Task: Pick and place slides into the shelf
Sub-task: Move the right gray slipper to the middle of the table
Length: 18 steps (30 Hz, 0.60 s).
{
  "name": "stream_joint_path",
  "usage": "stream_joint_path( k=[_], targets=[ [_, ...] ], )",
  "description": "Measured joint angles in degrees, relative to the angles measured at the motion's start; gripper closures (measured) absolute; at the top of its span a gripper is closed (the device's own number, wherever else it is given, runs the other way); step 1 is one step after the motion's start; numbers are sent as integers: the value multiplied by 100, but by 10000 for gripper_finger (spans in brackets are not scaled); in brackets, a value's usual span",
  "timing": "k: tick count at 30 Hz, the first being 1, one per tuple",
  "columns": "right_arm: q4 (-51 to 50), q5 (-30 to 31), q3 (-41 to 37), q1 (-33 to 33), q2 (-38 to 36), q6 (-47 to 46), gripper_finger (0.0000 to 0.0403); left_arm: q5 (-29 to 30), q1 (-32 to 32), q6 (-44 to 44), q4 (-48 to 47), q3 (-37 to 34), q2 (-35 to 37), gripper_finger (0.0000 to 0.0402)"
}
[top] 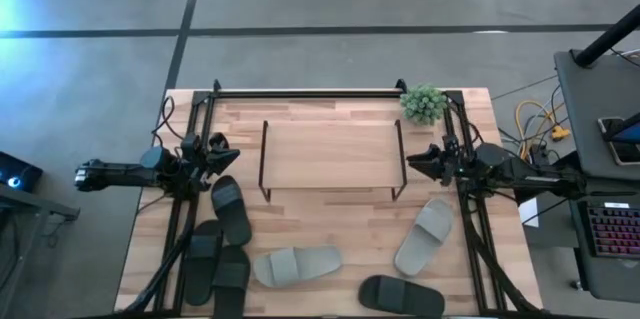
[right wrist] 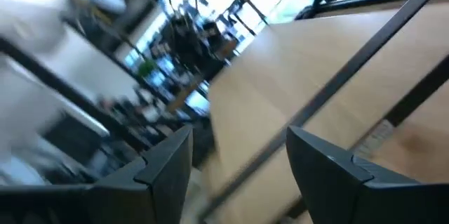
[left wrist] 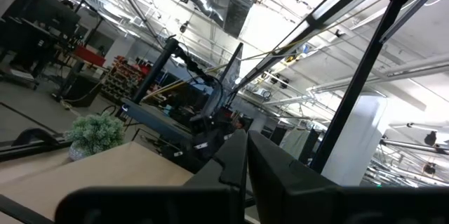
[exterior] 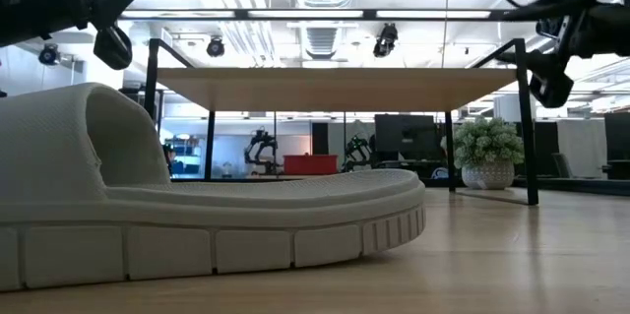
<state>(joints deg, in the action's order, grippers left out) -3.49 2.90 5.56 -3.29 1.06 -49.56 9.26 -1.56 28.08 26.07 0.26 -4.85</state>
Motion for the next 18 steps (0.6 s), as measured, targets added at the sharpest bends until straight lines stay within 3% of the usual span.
stream_joint_path(
  k=[4, 7, 11, 14, 18],
  targets=[
    [823, -42, 0, 1, 24, -132, 181, 0, 0, 0, 1, -1, 1, 402],
    [1762, -310, 0, 4, 22, 286, 181, 1, 2, 0, 2, 1, 1, 402],
    [3201, -10, 0, 2, 26, 2, 181, 0, 4, 0, 1, -1, 1, 402],
    [4044, -102, 0, 2, 17, 362, 181, 2, 4, 0, 1, -1, 1, 402],
    [4519, -121, 7, 2, 130, 673, 181, 2, 4, 0, 1, 1, 1, 402]
  ],
)
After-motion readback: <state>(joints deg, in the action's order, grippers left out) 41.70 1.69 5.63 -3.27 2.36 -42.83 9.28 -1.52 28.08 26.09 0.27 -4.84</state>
